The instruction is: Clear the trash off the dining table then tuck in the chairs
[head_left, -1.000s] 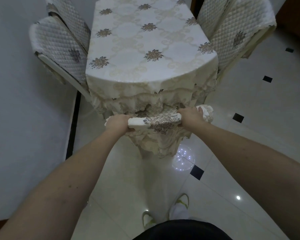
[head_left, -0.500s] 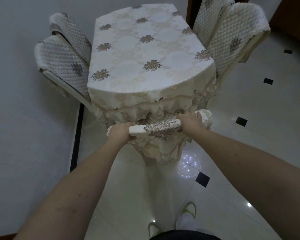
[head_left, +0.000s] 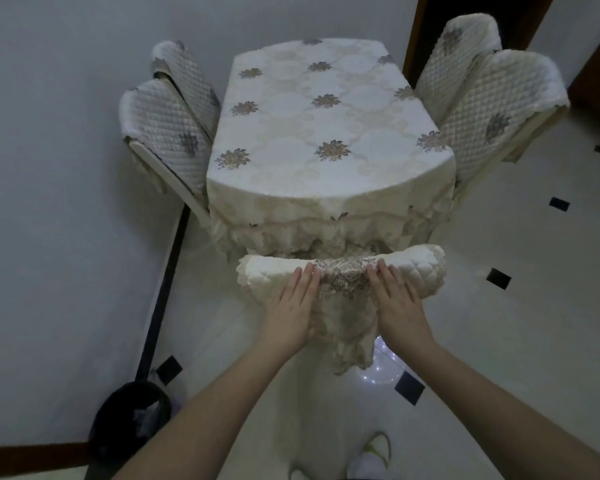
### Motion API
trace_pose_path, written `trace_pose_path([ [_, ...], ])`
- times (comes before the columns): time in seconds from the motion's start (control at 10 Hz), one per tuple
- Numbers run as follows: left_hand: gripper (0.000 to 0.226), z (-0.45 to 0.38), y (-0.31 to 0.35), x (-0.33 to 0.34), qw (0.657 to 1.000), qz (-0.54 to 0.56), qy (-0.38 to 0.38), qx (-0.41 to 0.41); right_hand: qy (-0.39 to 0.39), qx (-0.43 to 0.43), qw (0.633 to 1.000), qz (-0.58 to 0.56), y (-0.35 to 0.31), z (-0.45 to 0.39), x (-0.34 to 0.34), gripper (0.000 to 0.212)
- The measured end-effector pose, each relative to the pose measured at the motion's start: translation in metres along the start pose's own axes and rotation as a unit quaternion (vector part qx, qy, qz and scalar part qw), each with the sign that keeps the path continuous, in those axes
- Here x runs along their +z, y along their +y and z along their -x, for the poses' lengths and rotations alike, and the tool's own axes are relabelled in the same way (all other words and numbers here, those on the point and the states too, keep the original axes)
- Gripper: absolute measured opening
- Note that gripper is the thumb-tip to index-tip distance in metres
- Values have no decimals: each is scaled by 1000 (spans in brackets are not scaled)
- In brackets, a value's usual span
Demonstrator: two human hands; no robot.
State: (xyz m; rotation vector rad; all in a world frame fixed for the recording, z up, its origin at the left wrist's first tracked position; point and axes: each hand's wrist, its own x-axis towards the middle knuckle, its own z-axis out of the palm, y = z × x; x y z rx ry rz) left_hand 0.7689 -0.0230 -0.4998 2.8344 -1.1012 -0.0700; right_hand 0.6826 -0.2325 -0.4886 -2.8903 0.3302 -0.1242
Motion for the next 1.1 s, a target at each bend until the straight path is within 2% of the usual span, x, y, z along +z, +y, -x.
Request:
trace_pose_path([
  [0.2,97,-5,2,-14,1000,16,-12,2,-39,-1,998,49,-1,-4,-17,84],
  [0.3,91,-9,-2,-17,999,19,-29,6,-52,-11,998,38,1,-6,-25,86],
  [0.5,72,-11,5,-16,998,-60,-6,-5,-82,-8,996,41,-3,-12,-31,87],
  [0.6,67,-9,23,-23,996,-79,-29,-32,-75,-9,997,33,-4,-13,-33,80],
  [0.7,72,-11,29,-31,995,-69,-49,-61,-67,-20,994,79,-8,-13,-31,74],
  [0.8,75,-10,30,-38,991,-63,-75,-85,-79,-18,993,82,-8,-10,-28,76],
  [0.9,76,-11,32,-44,989,-23,-105,-100,-114,-30,990,71,-2,-6,-34,70],
  [1.0,80,-8,20,-43,986,-13,-118,-122,-112,-9,992,60,11,13,-42,67],
  [1.1,80,15,23,-38,989,-41,-63,-130,-62,15,998,13,30,58,-45,70],
])
